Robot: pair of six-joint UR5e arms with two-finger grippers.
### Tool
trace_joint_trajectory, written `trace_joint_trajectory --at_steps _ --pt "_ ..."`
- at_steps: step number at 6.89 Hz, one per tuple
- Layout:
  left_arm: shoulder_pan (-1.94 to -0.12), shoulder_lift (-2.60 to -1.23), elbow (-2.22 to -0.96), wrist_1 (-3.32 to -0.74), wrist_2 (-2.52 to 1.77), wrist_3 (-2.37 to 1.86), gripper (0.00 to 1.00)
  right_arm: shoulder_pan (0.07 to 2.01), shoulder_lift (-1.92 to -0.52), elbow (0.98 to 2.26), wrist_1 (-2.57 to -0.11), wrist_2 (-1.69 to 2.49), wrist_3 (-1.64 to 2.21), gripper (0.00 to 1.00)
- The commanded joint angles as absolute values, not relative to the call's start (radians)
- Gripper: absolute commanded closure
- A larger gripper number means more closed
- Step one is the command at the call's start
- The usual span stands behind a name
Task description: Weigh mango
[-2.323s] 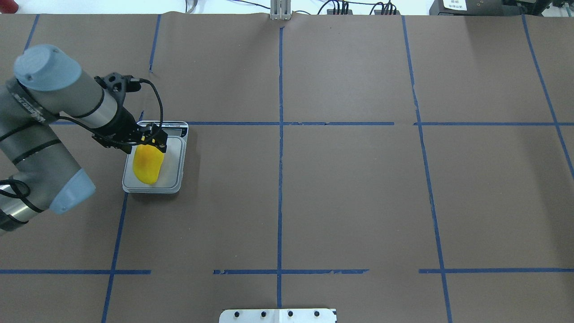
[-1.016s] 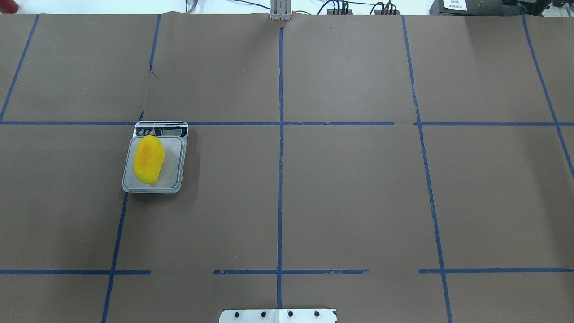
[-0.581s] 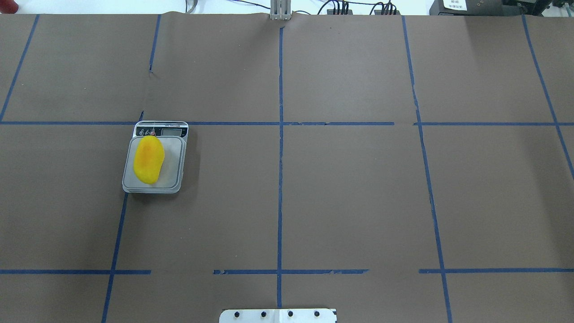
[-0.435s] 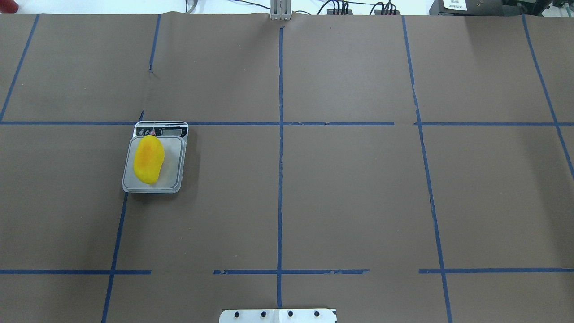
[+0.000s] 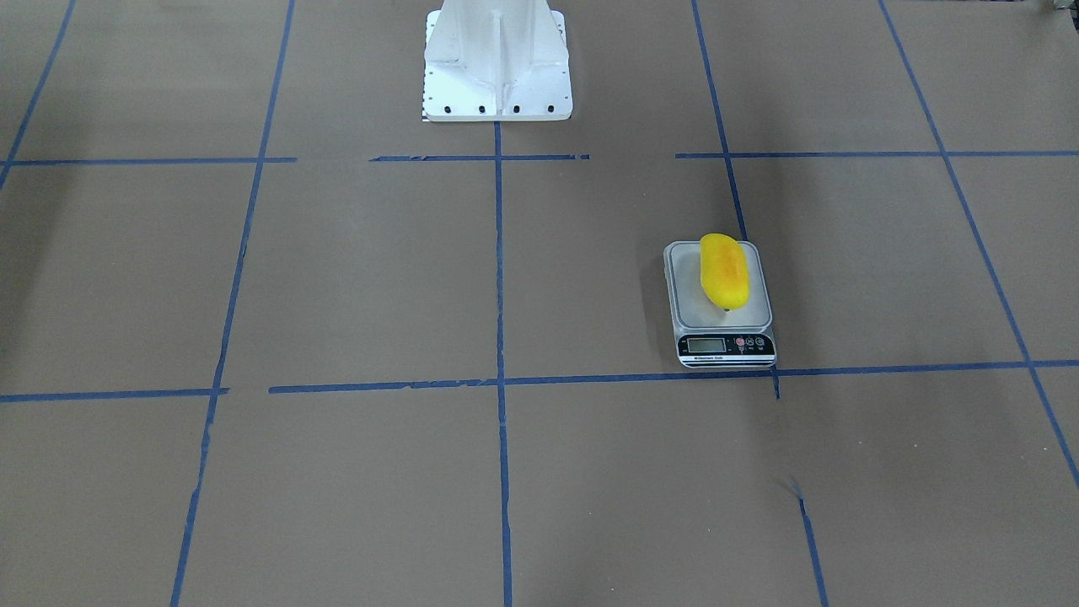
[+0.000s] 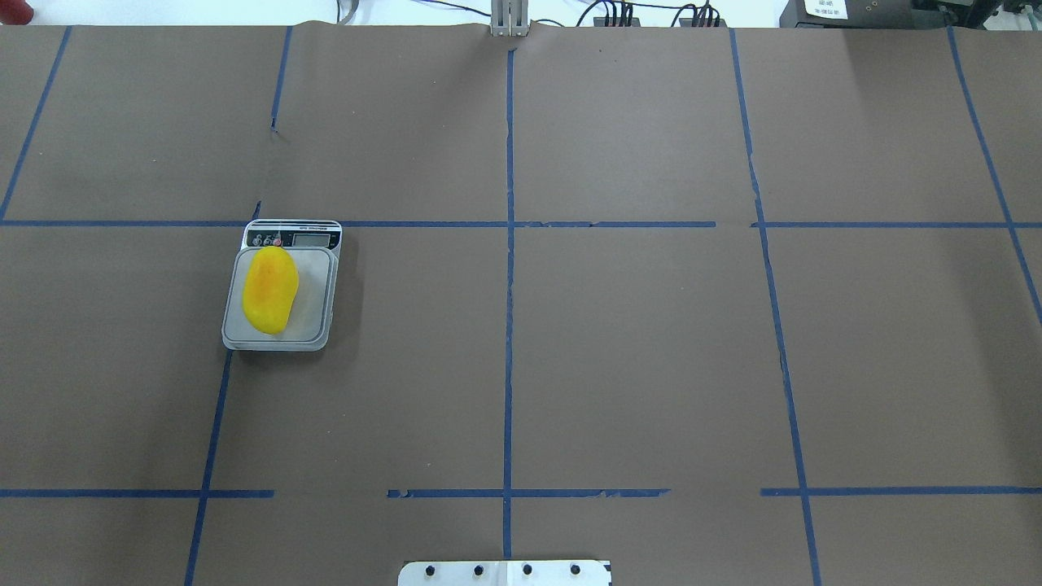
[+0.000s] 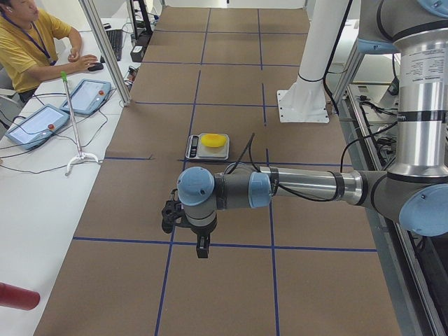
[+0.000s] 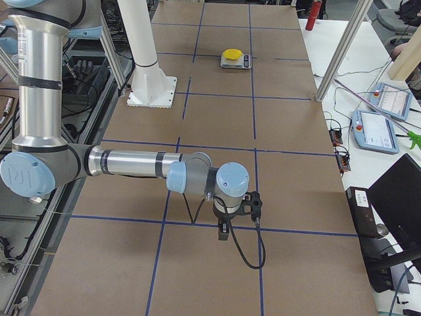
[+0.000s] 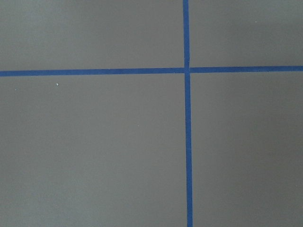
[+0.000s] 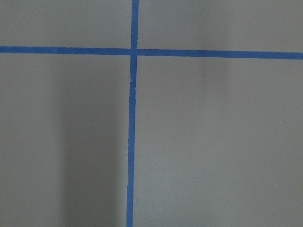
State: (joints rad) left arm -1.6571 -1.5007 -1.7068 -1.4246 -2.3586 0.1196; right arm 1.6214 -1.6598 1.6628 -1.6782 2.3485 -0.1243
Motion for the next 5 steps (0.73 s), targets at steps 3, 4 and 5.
trace_joint_trajectory --at_steps 3,4,5 --pt "-1.651 -1.506 -1.692 -1.430 -2.364 0.120 0.00 1.621 -1.660 1.663 -1.678 2.349 -0.124 0.00" --pt "-1.651 -1.509 -1.690 -1.433 -2.367 0.120 0.00 1.621 -1.660 1.663 -1.678 2.349 -0.124 0.00" --pt "-1.651 -1.509 -1.701 -1.434 -2.367 0.120 0.00 1.621 -1.660 1.663 -1.678 2.349 -0.124 0.00"
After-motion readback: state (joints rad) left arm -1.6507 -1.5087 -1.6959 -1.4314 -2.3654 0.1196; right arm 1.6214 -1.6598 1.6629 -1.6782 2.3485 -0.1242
